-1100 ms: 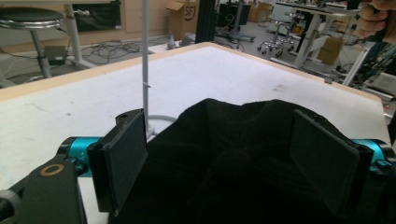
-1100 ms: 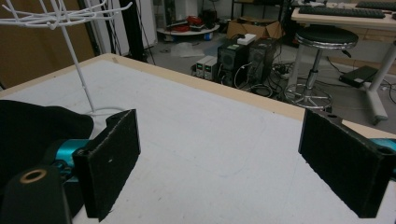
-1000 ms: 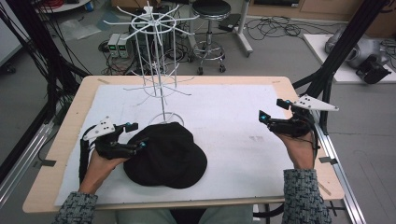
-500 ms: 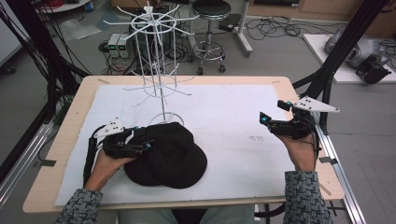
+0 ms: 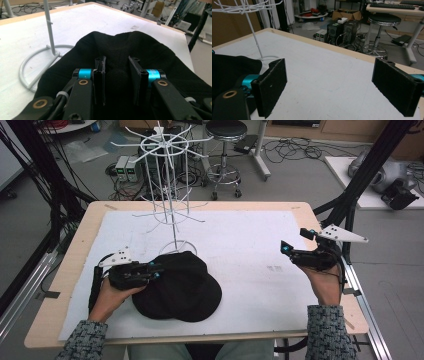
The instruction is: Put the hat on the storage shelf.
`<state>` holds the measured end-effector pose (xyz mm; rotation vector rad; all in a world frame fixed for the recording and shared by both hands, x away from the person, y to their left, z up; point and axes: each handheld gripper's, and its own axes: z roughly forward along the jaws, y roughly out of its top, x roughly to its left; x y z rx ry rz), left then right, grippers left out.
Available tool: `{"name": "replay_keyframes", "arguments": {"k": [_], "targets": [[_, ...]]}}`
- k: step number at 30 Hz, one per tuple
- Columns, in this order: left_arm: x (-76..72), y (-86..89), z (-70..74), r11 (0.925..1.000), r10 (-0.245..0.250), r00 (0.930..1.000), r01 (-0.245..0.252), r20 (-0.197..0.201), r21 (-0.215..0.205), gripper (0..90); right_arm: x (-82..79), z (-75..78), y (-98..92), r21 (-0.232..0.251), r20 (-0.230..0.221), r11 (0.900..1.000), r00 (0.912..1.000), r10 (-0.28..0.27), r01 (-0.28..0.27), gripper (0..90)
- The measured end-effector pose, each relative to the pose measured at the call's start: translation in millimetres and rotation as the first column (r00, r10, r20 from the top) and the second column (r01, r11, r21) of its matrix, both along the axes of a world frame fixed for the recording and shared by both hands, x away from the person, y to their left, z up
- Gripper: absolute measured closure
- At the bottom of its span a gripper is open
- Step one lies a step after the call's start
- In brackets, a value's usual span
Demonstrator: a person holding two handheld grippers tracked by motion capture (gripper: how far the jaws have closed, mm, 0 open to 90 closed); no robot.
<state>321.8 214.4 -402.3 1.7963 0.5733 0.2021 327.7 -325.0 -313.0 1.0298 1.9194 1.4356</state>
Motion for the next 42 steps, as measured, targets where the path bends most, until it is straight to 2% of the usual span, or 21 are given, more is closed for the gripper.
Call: {"name": "replay_keyframes", "arguments": {"k": [4,8,17,20,27,31,42], "targets": [[-5.0,0.8,15.0,0.9996,-0.028,0.9989,0.028,0.037,0.007,70.1,-3.6,1.1,-4.4,0.004,0.005,1.0,0.9999,-0.009,0.009,11.8],[-8.6,2.0,31.0,0.998,-0.051,0.9957,0.048,0.078,0.041,70.1,-6.1,1.2,-7.7,0.015,0.009,1.0,0.9998,-0.015,0.015,11.8],[-18.3,13.4,54.2,0.9961,-0.082,0.9878,0.077,0.133,0.043,70.3,-14.0,-3.9,-6.3,-0.008,-0.005,0.999,0.9994,-0.034,0.034,11.8],[-18.9,19.4,63.7,0.9961,-0.087,0.987,0.084,0.135,0.028,70.2,-15.8,-5.1,-5.5,-0.021,-0.008,0.999,0.9991,-0.04,0.04,11.8],[-23.4,31.6,82.8,0.9954,-0.095,0.9818,0.093,0.164,0.024,70.3,-20.5,-7.4,-11.8,-0.029,-0.006,0.998,0.9984,-0.057,0.057,11.9],[-27.3,41.3,94.4,0.9937,-0.109,0.977,0.112,0.183,-0.008,70.3,-22.8,-10.5,-16.1,-0.035,-0.015,0.996,0.9969,-0.077,0.077,11.8],[-38.0,67.6,127.7,0.9748,-0.187,0.9531,0.21,0.238,-0.075,70.3,-26.7,-9.3,-19.7,-0.035,-0.012,0.995,0.9959,-0.09,0.09,11.9]]}}
